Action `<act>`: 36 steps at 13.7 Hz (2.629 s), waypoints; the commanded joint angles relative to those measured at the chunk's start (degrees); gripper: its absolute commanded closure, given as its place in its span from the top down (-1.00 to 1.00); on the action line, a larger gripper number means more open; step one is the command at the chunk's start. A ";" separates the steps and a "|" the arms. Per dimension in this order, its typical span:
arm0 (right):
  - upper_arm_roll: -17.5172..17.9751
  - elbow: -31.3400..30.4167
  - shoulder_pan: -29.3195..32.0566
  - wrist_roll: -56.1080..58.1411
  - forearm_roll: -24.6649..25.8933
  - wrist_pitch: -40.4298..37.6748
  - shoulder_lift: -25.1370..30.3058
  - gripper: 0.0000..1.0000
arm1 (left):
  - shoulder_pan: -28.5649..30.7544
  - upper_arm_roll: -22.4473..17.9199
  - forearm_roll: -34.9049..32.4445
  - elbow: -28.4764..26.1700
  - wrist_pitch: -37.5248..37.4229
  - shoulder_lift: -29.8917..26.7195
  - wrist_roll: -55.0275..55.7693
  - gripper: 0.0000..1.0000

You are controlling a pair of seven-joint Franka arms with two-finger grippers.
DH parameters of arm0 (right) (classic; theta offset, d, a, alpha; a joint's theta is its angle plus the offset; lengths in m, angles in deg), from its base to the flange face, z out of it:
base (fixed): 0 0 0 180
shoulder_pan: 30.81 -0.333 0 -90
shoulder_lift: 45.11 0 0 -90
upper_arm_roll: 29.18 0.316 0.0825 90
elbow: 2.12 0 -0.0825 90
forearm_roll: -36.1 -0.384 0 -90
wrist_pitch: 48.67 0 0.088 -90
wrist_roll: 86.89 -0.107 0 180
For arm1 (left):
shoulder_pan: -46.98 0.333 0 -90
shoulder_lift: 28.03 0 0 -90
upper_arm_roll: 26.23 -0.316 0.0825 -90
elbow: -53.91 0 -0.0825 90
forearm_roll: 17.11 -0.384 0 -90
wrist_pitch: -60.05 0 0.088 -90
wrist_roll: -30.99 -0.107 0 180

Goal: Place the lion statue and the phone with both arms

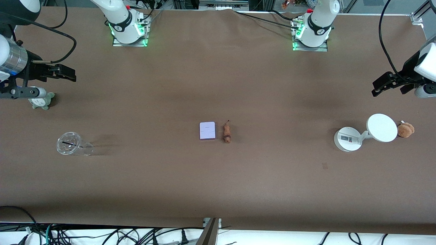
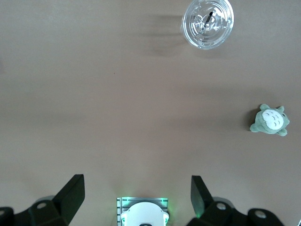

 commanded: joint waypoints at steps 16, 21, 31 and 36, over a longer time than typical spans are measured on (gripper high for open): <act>0.05 2.14 0.49 0.90 -0.37 -0.63 -1.36 1.00 | -0.47 1.63 -3.53 3.48 -2.80 4.98 -1.19 1.00; 0.05 2.14 0.40 0.81 -0.72 -0.63 -1.36 1.00 | -2.66 2.77 0.06 5.58 -3.07 9.37 -0.59 1.00; 0.14 2.05 -0.04 0.46 -0.98 1.38 -3.47 1.00 | -25.33 2.78 5.70 23.07 -3.78 30.18 34.80 1.00; 0.14 2.05 -0.04 0.55 -0.89 6.22 -9.00 1.00 | -29.48 2.86 5.70 29.13 2.28 41.61 42.38 1.00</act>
